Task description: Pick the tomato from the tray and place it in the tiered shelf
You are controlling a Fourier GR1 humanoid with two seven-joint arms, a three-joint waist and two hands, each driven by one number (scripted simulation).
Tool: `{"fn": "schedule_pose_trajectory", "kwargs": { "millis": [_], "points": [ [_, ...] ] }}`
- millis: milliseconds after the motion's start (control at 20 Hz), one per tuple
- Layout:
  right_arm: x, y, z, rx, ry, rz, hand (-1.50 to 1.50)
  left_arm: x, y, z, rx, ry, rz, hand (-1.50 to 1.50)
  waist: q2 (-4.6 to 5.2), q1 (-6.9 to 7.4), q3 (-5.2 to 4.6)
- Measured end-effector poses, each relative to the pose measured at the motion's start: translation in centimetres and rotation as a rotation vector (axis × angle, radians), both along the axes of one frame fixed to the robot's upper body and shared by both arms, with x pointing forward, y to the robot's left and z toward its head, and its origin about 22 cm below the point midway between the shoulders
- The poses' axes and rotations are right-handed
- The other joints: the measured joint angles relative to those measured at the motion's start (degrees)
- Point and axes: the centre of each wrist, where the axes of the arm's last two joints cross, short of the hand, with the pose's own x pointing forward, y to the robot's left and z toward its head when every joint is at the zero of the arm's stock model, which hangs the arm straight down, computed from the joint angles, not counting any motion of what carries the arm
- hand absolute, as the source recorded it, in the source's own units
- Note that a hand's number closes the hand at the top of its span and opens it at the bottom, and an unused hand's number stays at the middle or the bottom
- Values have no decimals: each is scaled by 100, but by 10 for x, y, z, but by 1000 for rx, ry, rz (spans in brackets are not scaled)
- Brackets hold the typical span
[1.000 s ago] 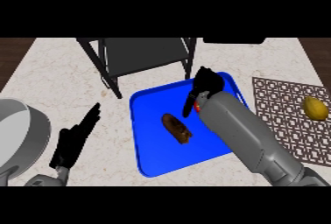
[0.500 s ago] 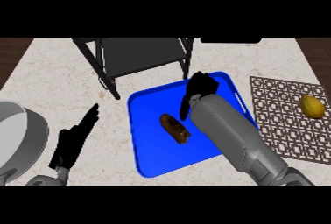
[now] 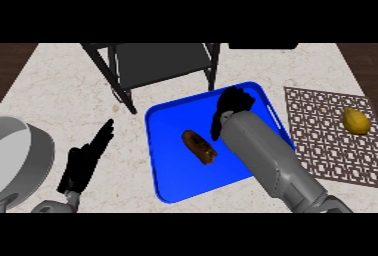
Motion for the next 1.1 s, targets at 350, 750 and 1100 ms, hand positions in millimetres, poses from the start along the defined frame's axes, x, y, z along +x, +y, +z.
{"fn": "schedule_pose_trajectory", "kwargs": {
  "millis": [350, 750, 1100],
  "points": [
    [4, -8, -9, -29, 27, -14, -150, 1, 6, 8, 4, -3, 2, 0, 5, 18, 1],
    [4, -17, -28, -49, 69, -40, -150, -2, -8, -3, 5, -10, -5, 0, 19, 47, 3],
    [5, -23, -39, -37, 64, -21, 150, -1, 0, 3, 2, -9, -9, 0, -1, 76, -13]
  ]
}}
